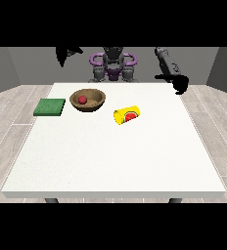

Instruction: Pick the cup and pour the ball into the bowl, then pick the bowl and place it on the pad

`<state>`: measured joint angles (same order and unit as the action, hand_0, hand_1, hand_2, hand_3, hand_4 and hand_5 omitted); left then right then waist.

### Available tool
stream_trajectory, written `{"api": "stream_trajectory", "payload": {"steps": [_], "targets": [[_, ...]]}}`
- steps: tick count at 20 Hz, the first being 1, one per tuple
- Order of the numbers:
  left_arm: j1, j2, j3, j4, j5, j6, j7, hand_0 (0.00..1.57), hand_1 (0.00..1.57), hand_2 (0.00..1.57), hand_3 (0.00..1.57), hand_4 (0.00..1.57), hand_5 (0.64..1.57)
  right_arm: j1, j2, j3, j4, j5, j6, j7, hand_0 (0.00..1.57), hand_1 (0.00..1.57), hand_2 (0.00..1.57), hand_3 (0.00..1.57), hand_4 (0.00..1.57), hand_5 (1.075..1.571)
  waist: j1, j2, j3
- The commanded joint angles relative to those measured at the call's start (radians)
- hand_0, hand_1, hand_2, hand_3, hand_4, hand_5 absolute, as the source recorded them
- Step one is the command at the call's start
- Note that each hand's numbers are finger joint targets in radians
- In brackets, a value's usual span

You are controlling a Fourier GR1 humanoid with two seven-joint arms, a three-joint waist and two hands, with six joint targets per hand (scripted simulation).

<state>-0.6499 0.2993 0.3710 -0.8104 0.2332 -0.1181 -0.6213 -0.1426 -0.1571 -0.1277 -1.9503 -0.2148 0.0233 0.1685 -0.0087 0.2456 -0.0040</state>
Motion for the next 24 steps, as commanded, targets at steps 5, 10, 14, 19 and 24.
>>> {"api": "stream_trajectory", "payload": {"steps": [5,10,14,19,24], "targets": [[-0.150,0.261,0.044,-0.001,0.049,-0.130,0.172,0.00,0.00,0.00,0.00,0.00,1.518,-0.047,0.028,-0.034,0.214,-0.001,0.008,-0.114,0.00,0.00,0.00,0.00,0.46,1.567,0.009,0.063,0.0050],[-0.227,0.341,0.044,-0.038,0.048,-0.130,0.248,0.00,0.00,0.00,0.00,0.00,1.523,-0.044,0.039,-0.055,0.427,-0.045,0.118,-0.301,0.00,0.00,0.00,0.00,0.42,1.570,-0.015,0.120,0.0058],[-0.242,0.346,0.007,-0.087,0.047,-0.123,0.364,0.00,0.00,0.00,0.00,0.00,1.533,-0.047,0.056,-0.069,0.629,-0.015,0.132,-0.394,0.00,0.00,0.00,0.00,0.34,1.571,0.010,0.046,0.0058],[-0.316,0.436,0.043,-0.094,0.085,-0.154,0.414,0.00,0.00,0.00,0.00,0.00,1.548,-0.171,-0.016,-0.133,0.812,-0.034,0.178,-0.455,0.00,0.00,0.00,0.00,0.29,1.570,0.018,0.108,0.0053],[-0.363,0.496,0.064,-0.084,0.110,-0.167,0.465,0.00,0.00,0.00,0.00,0.00,1.536,-0.253,0.028,-0.144,0.925,-0.045,0.120,-0.441,0.00,0.00,0.00,0.00,0.37,1.570,0.024,0.102,0.0047]]}}
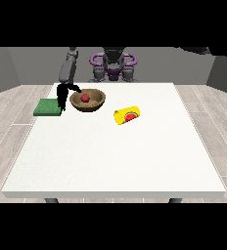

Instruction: Pick the cup and pour the ball into the bowl, then pick the bowl and place it on the pad

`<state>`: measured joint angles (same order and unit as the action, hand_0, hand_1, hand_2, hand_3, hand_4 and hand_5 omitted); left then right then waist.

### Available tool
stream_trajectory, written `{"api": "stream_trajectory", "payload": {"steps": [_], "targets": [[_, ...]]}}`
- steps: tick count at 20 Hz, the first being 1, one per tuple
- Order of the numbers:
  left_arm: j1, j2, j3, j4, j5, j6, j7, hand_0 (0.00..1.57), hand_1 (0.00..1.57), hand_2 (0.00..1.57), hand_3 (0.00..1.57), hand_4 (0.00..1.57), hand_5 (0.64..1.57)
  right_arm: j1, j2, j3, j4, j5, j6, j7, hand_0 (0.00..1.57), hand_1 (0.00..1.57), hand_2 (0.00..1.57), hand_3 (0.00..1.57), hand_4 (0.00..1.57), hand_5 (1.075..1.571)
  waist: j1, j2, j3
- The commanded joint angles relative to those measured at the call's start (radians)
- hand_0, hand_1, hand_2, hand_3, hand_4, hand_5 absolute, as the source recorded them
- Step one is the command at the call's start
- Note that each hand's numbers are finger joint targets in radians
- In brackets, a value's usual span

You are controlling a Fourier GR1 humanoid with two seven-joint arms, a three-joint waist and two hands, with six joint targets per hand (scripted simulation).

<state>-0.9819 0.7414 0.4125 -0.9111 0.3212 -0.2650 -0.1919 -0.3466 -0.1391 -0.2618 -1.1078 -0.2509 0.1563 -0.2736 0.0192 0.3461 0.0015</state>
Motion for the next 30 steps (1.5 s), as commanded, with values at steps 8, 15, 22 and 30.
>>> {"api": "stream_trajectory", "payload": {"steps": [8,15,22,30], "targets": [[-0.039,0.007,-0.018,-0.088,0.041,0.016,0.106,0.00,0.00,0.00,0.00,0.00,1.528,-0.113,-0.036,-0.067,0.282,-0.016,0.007,-0.090,0.00,0.00,0.00,0.00,0.38,1.571,0.040,0.004,0.0002],[-0.055,0.003,-0.019,-0.104,0.060,0.002,0.106,0.00,0.00,0.00,0.00,0.00,1.530,-0.084,0.011,-0.038,0.226,0.002,-0.029,-0.081,0.00,0.00,0.00,0.00,0.29,1.566,0.064,0.025,-0.0002],[-0.074,0.016,-0.030,-0.080,0.055,-0.010,0.115,0.00,0.00,0.00,0.00,0.00,1.533,-0.129,0.050,-0.012,0.139,0.038,-0.145,0.029,0.00,0.00,0.00,0.00,0.44,1.570,0.097,0.017,-0.0022],[-0.150,0.068,-0.006,-0.075,0.101,-0.041,0.161,0.00,0.00,0.00,0.00,0.00,1.537,-0.060,0.110,0.032,0.198,0.138,-0.279,0.005,1.57,1.57,1.57,0.86,0.87,1.421,0.115,0.065,-0.0015]]}}
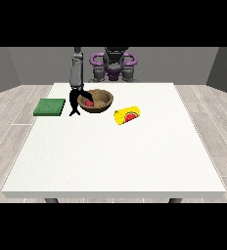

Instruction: Pick the cup and pour the ball into the bowl, then pick the bowl and place it on the pad

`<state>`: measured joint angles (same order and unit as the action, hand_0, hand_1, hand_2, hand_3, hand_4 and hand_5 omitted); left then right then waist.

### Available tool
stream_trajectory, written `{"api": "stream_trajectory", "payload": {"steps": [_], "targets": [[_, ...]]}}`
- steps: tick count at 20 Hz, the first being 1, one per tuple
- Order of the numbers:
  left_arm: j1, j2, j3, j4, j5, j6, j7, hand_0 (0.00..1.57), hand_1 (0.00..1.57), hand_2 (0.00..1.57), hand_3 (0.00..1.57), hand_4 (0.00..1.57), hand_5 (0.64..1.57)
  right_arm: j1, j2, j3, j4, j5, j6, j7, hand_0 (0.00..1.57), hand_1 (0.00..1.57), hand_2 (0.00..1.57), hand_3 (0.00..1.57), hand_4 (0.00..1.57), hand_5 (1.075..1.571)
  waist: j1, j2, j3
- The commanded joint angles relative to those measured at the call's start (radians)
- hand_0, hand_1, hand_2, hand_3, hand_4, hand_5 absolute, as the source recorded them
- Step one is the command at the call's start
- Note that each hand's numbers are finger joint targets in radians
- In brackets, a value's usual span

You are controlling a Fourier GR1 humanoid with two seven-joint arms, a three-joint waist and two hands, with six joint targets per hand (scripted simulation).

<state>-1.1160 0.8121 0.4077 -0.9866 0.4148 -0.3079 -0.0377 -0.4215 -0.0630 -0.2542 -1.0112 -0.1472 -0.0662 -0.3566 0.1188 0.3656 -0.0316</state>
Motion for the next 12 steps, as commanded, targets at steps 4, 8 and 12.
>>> {"api": "stream_trajectory", "payload": {"steps": [4,8,12], "targets": [[0.016,0.010,0.006,0.036,0.013,-0.024,0.014,0.00,0.00,0.00,0.00,0.00,1.546,0.063,-0.040,0.058,0.052,0.134,-0.121,0.140,1.57,1.57,1.57,1.57,1.16,1.432,0.012,0.003,0.0296],[0.039,0.005,0.026,0.088,0.004,-0.015,-0.037,0.00,0.00,0.00,0.00,0.00,1.546,0.019,-0.129,0.096,-0.026,0.207,-0.145,0.306,1.57,1.57,1.57,1.57,1.17,1.473,-0.021,-0.027,0.0290],[0.139,0.067,0.061,0.227,-0.019,-0.083,-0.099,0.00,0.00,0.00,0.00,0.00,1.545,0.016,-0.195,0.162,-0.208,0.240,-0.100,0.574,1.57,1.57,1.57,1.57,1.26,1.456,-0.098,-0.147,0.0264]]}}
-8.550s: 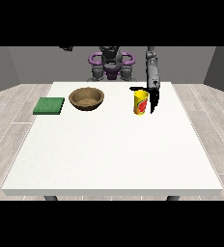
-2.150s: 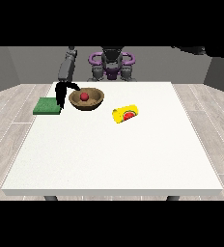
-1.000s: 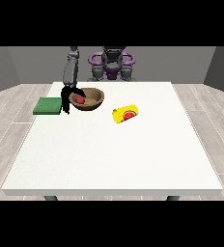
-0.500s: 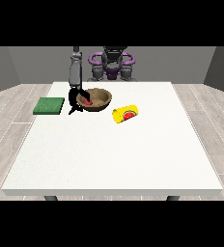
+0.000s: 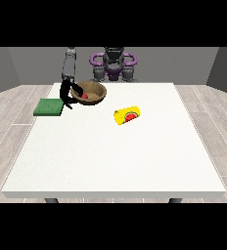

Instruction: Pick the cup and pour the ball into the bowl, then pick the bowl and place it on the pad

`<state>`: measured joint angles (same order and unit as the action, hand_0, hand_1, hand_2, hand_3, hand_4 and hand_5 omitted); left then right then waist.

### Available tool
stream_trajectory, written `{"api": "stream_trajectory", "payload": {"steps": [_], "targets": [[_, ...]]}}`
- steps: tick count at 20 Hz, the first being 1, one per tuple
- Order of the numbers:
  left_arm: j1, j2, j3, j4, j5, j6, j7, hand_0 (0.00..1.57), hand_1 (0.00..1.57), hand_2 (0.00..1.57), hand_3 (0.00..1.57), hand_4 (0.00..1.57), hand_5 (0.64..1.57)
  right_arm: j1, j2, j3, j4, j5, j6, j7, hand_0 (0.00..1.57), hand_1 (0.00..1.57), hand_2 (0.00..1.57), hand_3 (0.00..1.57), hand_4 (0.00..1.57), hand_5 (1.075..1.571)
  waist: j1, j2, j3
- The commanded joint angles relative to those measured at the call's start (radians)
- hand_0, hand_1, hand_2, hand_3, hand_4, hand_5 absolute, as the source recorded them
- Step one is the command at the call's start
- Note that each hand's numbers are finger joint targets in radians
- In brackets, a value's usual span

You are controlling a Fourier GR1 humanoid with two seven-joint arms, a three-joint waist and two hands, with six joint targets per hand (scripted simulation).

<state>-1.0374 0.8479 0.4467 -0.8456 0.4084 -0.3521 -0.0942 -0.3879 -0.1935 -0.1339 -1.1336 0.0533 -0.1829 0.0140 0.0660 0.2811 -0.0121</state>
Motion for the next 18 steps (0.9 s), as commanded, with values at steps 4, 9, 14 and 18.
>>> {"api": "stream_trajectory", "payload": {"steps": [4,9,14,18], "targets": [[0.080,0.088,0.060,0.136,0.002,-0.087,-0.099,0.00,0.00,0.00,0.00,0.00,1.543,-0.115,-0.103,0.016,-0.103,0.029,0.036,0.294,1.57,1.57,1.57,1.57,1.25,1.476,-0.072,-0.016,0.0106],[0.118,0.138,0.087,0.136,0.002,-0.082,-0.123,0.00,0.00,0.00,0.00,0.00,1.541,-0.079,-0.228,-0.070,-0.027,-0.050,0.189,0.194,1.57,1.57,1.57,1.57,1.29,1.507,-0.098,0.026,0.0122],[0.090,0.038,0.021,0.046,-0.024,0.036,-0.091,0.00,0.00,0.00,0.00,0.00,1.538,-0.167,-0.221,-0.067,0.101,-0.013,0.171,0.152,1.57,1.57,1.57,1.57,1.30,1.519,-0.101,0.004,0.0132],[0.055,0.067,0.015,0.000,-0.002,0.010,-0.060,0.00,0.00,0.00,0.00,0.00,1.533,-0.207,-0.253,-0.118,0.208,-0.009,0.154,0.062,1.57,1.57,1.57,1.57,1.30,1.528,-0.068,0.050,0.0134]]}}
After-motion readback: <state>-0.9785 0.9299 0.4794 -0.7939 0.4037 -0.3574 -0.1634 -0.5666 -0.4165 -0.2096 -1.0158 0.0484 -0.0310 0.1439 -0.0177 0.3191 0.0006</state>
